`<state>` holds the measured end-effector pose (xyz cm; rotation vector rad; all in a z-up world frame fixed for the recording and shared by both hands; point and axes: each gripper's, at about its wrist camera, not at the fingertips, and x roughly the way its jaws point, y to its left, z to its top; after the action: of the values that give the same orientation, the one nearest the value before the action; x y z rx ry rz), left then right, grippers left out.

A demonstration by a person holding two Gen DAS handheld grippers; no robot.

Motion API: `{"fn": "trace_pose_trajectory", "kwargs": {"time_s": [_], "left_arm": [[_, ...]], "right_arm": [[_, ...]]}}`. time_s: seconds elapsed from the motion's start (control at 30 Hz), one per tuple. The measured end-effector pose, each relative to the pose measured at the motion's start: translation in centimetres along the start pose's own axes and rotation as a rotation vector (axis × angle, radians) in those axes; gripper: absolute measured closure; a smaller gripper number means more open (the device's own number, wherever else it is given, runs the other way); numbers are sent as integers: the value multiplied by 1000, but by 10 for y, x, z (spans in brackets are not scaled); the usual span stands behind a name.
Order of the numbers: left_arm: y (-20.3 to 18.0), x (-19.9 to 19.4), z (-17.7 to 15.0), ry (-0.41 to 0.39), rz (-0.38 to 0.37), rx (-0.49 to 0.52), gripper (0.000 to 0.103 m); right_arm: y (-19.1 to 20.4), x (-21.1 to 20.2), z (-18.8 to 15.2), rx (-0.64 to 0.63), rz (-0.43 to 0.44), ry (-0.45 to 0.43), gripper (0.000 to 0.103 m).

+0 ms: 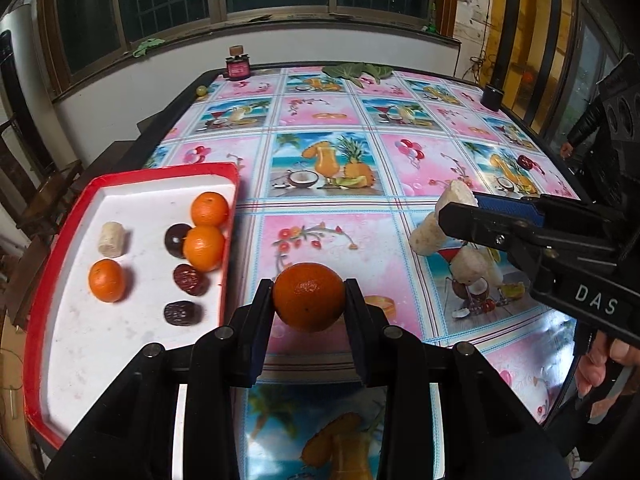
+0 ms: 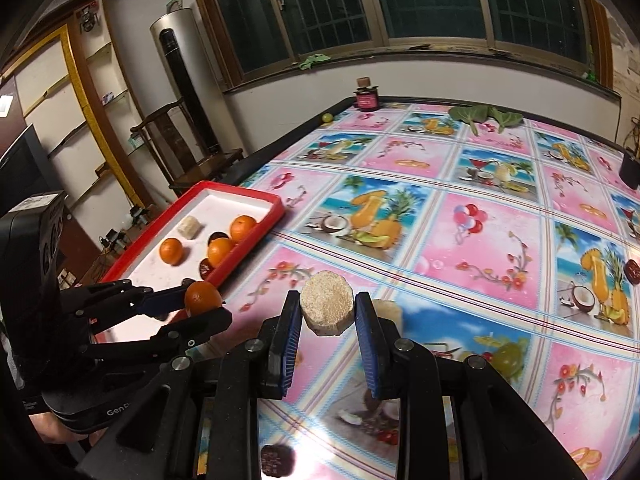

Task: Organize fruits
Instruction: 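Carry the orange and beige cylinder over the white tray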

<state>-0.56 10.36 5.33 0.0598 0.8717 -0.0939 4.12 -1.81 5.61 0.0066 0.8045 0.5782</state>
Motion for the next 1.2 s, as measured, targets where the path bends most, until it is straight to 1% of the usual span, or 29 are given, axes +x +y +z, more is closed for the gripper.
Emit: {"fn": "trace_pose_trajectory", "kwargs": {"time_s": [0.13,0.2,0.3,0.4,0.53,0.83,1.07,1.2], "left_arm": [[6,-6,-2,-11,20,0,71],[13,-9,-3,-8,17,-12,71],[30,-17,-7,3,-6,-61,71],[47,-24,-12,3,6,-103,71],[77,-32,-19,6,45,-166,71],[135,-35,-38,18,141,-289,71],[163,-22,-45,48,182,-336,71],[173,-12,-47,65,191,-358,71]], "right_arm": [[11,-1,2,-17,15,-3,76],[18,0,3,-28,28,-1,76],[30,3,3,-42,60,10,76],[44,9,3,-61,100,38,76],[63,17,3,-94,177,71,76],[109,38,13,-171,280,105,76],[137,70,24,-211,339,145,76],[149,94,28,-233,339,173,76]]}}
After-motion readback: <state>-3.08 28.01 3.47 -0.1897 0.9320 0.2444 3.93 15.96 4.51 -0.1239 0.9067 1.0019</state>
